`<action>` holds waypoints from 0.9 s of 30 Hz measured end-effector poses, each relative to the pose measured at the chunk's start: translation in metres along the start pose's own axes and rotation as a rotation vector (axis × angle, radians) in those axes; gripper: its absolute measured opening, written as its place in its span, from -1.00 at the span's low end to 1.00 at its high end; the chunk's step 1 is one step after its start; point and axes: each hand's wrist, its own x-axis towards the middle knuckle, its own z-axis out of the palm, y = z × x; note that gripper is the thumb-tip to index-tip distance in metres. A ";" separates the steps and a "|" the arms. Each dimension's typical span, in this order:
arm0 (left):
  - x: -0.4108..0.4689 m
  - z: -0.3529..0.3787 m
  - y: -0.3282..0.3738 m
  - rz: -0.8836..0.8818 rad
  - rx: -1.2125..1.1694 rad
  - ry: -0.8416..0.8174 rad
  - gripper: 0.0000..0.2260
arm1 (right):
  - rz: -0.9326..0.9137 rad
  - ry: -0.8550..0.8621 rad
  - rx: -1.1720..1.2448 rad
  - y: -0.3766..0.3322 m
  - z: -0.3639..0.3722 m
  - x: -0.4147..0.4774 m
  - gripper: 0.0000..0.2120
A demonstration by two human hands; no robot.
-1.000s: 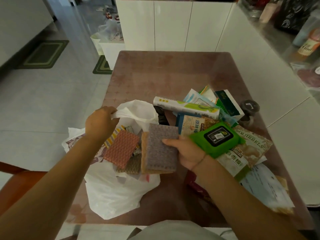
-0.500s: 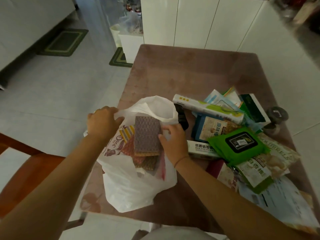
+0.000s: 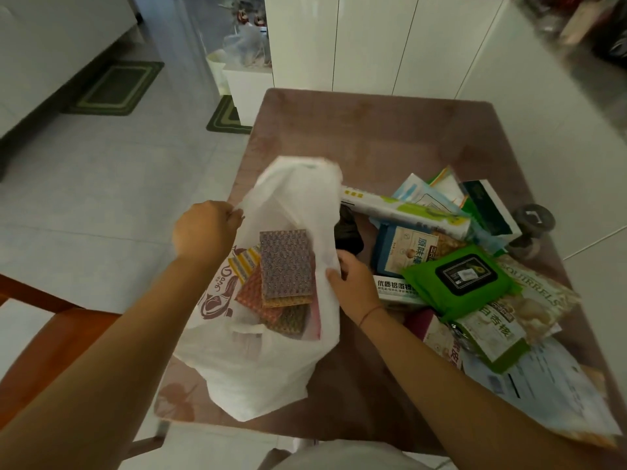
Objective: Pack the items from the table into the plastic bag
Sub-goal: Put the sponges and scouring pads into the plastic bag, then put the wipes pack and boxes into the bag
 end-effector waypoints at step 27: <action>-0.012 -0.003 -0.011 -0.017 -0.037 -0.020 -0.63 | 0.339 0.098 -0.111 0.020 -0.004 0.119 -0.10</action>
